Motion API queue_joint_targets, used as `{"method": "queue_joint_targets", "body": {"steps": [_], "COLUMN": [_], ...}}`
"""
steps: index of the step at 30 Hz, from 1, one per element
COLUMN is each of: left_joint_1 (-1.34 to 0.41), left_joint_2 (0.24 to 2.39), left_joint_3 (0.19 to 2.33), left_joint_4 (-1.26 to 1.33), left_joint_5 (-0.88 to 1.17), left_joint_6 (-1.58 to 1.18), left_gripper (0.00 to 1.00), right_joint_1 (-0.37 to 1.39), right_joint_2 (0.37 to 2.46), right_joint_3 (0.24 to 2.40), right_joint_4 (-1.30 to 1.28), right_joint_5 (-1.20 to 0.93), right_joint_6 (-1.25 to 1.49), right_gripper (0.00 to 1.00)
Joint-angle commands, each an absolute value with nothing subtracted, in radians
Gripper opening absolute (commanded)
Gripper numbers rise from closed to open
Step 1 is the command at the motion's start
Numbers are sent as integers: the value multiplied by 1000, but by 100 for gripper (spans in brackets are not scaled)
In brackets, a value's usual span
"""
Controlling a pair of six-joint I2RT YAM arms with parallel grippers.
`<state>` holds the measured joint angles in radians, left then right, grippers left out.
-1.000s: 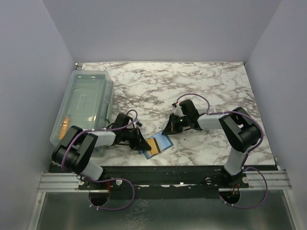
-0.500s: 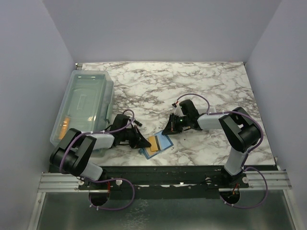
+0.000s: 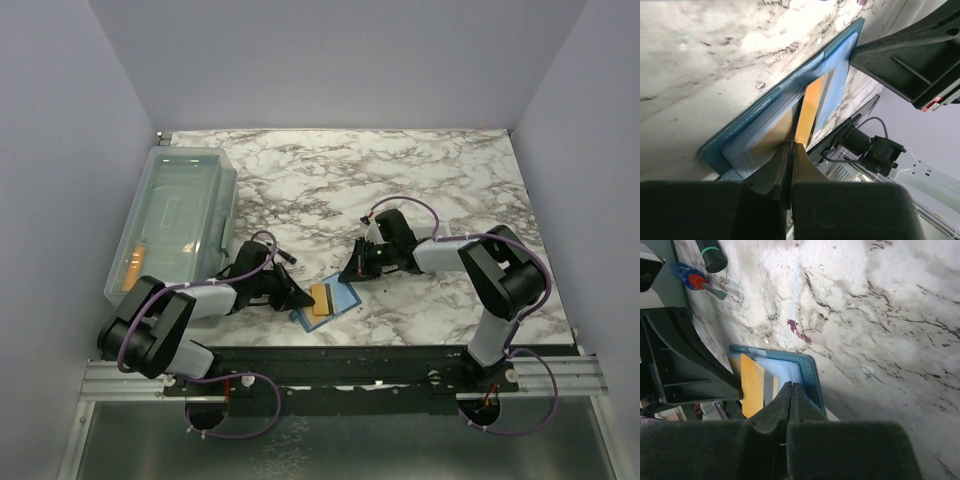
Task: Put the credit cards into the card holder
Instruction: Insert the credit card into the card holder.
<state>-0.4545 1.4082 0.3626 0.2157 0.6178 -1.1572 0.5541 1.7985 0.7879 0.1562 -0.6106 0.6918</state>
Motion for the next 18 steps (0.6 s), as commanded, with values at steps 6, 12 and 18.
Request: {"method": "queue_joint_targets", "body": {"steps": [6,12,18], "left_joint_1": [-491,-491,-491], "left_joint_2": [1454,1473,1515], "left_joint_3": [394,399,406], "left_joint_4": [233,274,335], "left_joint_5": [635,660,693], "left_joint_6": [-1186,-1183,-1194], "left_gripper": [19,34,32], "right_joint_1": [554,553,554], "right_joint_2": [1789,1795,1798], "right_joint_3": [771,780,795], "right_joint_4": [105,101,91], "right_joint_5": [-569,-575,-577], "right_joint_6": [679,669,661], "right_gripper": [0,0,0]}}
